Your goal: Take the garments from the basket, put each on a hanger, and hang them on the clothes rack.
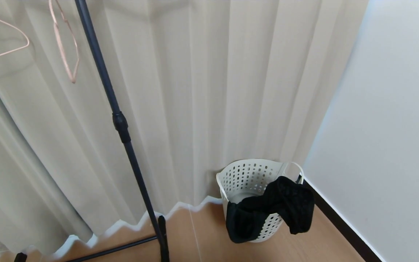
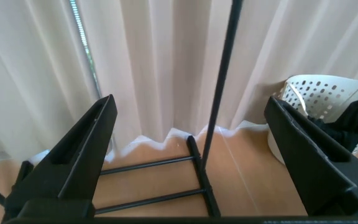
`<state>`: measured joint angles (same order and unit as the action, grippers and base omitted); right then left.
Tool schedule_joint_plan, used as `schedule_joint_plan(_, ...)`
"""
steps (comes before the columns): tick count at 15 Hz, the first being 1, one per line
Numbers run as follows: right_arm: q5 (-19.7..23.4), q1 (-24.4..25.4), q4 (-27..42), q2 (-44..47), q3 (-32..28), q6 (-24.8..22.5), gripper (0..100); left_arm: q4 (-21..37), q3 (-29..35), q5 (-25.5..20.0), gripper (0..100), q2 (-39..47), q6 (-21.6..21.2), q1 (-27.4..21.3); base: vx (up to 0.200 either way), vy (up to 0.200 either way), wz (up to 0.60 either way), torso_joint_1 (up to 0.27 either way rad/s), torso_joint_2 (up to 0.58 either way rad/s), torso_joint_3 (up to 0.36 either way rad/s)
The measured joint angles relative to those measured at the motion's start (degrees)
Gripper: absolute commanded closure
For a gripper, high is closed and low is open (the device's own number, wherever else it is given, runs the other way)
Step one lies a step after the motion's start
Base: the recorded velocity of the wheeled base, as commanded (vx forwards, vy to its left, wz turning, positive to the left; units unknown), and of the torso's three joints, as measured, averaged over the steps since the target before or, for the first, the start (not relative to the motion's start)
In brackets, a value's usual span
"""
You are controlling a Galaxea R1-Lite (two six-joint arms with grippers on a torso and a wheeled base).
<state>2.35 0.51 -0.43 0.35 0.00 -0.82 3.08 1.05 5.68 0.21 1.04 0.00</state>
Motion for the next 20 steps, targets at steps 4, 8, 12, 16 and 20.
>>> schedule_joint_plan(4,0.02,-0.07,-0.04,0.00,0.00,-0.05,0,-0.05,0.00,0.22,0,0.00,0.00,-0.02,0.000,0.000,0.00,0.000,0.00,0.000)
schedule_joint_plan(8,0.00,-0.05,-0.06,0.00,0.00,-0.09,0,-0.07,0.00,0.15,0,0.00,0.00,0.00,0.000,0.000,-0.15,0.001,0.00,-0.001)
schedule_joint_plan(12,-0.01,0.01,0.00,0.00,0.00,-0.13,0,-0.09,-0.01,0.11,0,0.00,0.11,-0.02,0.000,0.000,0.00,0.000,0.00,0.000)
schedule_joint_plan(16,0.00,-0.02,0.00,0.00,0.00,-0.13,0,-0.07,-0.01,0.11,0,0.00,0.16,0.00,0.000,0.000,0.00,0.002,0.00,-0.116)
schedule_joint_plan(20,0.00,-0.05,0.00,0.00,0.00,-0.13,0,-0.09,0.00,0.17,0,0.00,0.16,0.00,0.000,0.000,0.00,0.005,0.00,-0.195)
